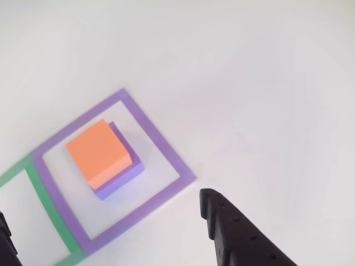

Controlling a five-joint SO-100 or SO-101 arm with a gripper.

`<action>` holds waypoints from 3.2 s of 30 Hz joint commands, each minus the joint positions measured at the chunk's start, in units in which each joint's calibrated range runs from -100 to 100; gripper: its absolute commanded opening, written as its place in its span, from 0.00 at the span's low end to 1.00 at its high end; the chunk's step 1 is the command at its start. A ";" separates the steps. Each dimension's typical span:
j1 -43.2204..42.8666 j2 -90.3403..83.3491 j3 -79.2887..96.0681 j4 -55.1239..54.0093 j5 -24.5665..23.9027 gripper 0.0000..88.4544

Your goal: Tower of hanoi

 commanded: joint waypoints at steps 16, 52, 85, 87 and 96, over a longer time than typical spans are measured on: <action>-1.99 11.59 23.38 -45.85 0.00 0.50; -6.41 53.42 15.11 -85.68 0.00 0.50; -10.22 62.71 10.66 -91.26 0.00 0.49; -10.22 62.79 11.02 -91.42 0.00 0.49; -10.15 62.71 13.02 -92.31 0.00 0.47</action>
